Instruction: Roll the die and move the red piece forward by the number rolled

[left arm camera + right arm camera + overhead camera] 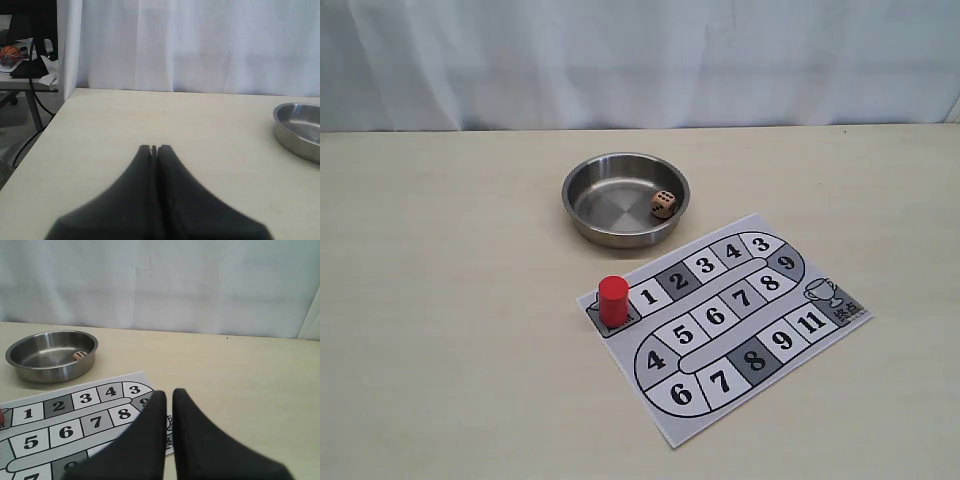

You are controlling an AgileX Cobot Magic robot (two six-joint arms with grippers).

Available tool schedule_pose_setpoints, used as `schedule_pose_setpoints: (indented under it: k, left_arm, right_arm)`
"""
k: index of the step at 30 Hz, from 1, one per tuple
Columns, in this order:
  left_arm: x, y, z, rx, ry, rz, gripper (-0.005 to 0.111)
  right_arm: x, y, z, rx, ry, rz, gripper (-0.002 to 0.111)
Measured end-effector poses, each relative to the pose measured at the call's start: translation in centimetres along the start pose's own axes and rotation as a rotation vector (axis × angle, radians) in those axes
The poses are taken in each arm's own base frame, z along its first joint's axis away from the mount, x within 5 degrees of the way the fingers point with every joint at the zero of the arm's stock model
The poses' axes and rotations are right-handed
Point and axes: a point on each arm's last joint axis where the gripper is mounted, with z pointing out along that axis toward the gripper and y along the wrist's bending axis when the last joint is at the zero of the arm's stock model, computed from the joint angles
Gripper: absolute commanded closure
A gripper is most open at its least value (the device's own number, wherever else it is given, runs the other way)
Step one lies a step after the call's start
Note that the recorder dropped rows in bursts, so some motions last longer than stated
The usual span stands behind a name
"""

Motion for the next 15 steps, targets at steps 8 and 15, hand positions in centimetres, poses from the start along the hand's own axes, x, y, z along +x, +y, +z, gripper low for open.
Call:
schedule_pose_setpoints:
  k: [8,15]
  left_arm:
    - [0.0,0.0,0.0,0.0,0.0,0.0,0.107]
    - [0.0,0.0,0.0,0.0,0.0,0.0,0.107]
  right_arm:
    - [0.0,0.0,0.0,0.0,-0.002,0.0,0.104]
    - [-2.6,-0.2,-0.4,0.018,-0.287,0.008,0.104]
